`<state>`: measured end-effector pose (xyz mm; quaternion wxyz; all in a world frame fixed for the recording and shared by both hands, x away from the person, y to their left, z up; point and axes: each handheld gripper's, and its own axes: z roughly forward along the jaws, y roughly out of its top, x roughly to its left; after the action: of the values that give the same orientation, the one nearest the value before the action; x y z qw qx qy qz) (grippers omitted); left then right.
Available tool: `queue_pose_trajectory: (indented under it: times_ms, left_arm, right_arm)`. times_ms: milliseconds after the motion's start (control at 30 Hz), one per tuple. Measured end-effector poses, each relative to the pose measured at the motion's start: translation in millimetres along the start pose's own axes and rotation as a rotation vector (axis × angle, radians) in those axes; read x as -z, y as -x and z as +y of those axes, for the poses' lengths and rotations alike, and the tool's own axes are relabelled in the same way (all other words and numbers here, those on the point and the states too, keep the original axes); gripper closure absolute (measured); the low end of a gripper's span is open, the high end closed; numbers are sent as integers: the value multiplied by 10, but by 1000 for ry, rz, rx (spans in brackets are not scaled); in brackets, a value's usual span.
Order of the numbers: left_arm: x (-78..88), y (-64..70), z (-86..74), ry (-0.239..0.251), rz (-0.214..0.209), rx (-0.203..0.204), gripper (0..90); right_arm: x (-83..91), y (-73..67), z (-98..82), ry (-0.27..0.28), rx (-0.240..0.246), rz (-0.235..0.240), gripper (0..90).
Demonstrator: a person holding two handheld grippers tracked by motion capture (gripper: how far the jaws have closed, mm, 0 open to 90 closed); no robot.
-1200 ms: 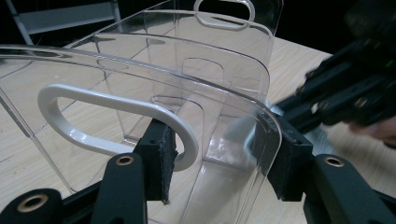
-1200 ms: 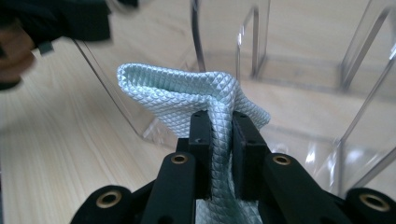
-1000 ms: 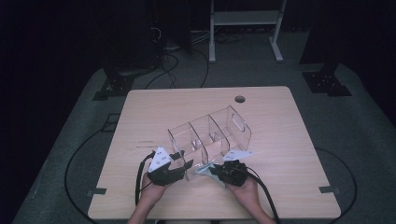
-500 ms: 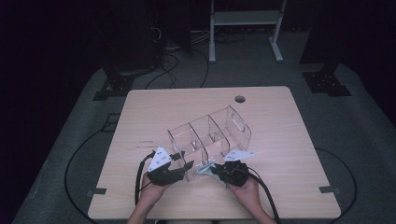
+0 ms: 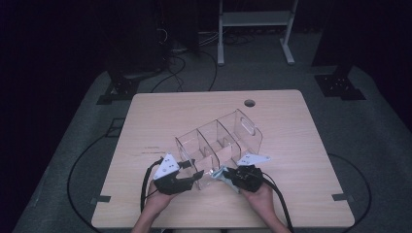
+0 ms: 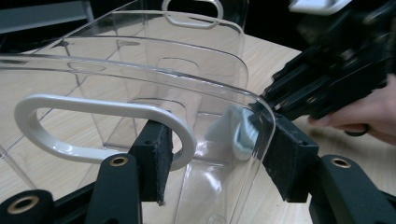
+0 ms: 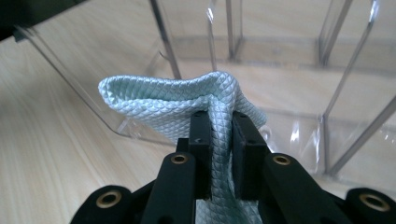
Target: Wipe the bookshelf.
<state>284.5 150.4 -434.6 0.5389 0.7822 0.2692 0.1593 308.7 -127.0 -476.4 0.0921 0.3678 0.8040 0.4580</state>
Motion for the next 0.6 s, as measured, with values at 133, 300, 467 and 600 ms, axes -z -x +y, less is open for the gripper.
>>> queue_pose_trajectory:
  times_ms: [133,300,467,600]
  left_arm:
    - [-10,8,2,1,-18,-10,446]
    - [-14,22,4,-4,-26,-17,443]
    - [-11,24,4,-6,-23,-21,465]
    - [-10,18,6,-5,-24,-21,465]
  right_arm:
    - [51,10,19,13,-3,-4,796]
    - [235,-30,167,90,18,-7,796]
    - [123,-4,47,45,-2,1,796]
    - [147,-7,63,49,-9,7,796]
